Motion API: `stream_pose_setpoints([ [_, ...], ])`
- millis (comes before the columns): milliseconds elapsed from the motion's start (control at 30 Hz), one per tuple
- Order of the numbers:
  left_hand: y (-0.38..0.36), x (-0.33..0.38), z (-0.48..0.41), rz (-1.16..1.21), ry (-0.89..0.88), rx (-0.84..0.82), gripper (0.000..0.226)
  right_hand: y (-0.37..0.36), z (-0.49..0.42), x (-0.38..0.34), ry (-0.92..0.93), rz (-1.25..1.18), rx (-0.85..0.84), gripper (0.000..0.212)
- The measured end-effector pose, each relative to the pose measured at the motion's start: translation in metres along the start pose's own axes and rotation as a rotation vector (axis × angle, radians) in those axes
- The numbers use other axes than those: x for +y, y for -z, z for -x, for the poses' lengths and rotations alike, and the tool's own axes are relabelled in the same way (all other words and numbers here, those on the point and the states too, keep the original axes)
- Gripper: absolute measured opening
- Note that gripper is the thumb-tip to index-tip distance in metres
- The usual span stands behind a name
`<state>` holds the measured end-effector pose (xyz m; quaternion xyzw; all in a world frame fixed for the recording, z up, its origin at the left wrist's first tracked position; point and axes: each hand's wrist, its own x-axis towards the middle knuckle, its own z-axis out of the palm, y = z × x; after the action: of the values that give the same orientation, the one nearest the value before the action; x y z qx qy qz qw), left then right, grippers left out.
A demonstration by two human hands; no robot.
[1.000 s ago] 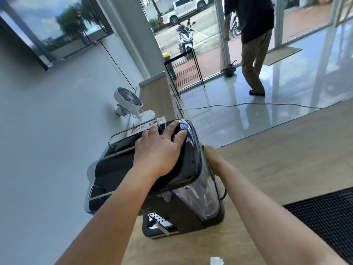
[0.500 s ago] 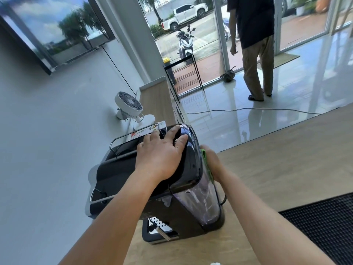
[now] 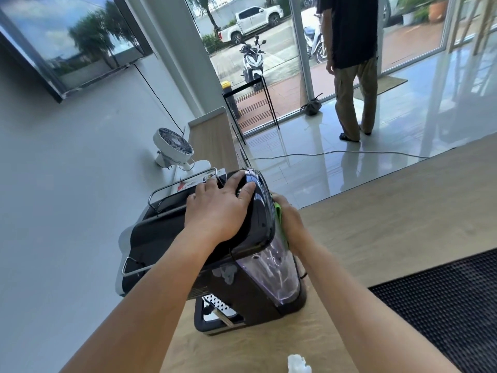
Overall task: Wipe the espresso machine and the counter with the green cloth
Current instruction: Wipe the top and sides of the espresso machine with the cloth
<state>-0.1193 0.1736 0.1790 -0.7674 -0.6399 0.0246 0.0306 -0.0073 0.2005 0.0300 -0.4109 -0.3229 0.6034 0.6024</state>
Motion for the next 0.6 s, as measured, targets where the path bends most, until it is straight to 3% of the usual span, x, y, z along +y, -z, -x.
stream_pose_setpoints([
  [100, 0.001, 0.001, 0.0, 0.012, -0.002, 0.0, 0.059, 0.02, 0.01, 0.036, -0.197, 0.125, 0.086, 0.044],
  [200, 0.0, 0.0, 0.0, 0.015, -0.005, 0.003, 0.06, 0.016, 0.044, 0.06, -0.227, 0.085, 0.209, 0.049],
  [267, -0.001, -0.001, 0.0, 0.015, -0.003, -0.001, 0.06, 0.001, 0.071, 0.057, -0.111, 0.035, 0.279, 0.051],
  [433, -0.001, -0.002, -0.002, 0.024, 0.004, 0.007, 0.06, -0.047, 0.096, -0.014, 0.305, -0.144, 0.238, 0.048],
  [533, -0.001, -0.002, -0.001, 0.024, 0.005, 0.002, 0.06, -0.06, 0.095, -0.007, 0.569, -0.028, 0.43, 0.051],
  [600, 0.0, -0.002, -0.002, 0.034, 0.003, -0.006, 0.06, -0.054, 0.092, 0.034, 0.634, 0.081, 0.532, 0.051],
])
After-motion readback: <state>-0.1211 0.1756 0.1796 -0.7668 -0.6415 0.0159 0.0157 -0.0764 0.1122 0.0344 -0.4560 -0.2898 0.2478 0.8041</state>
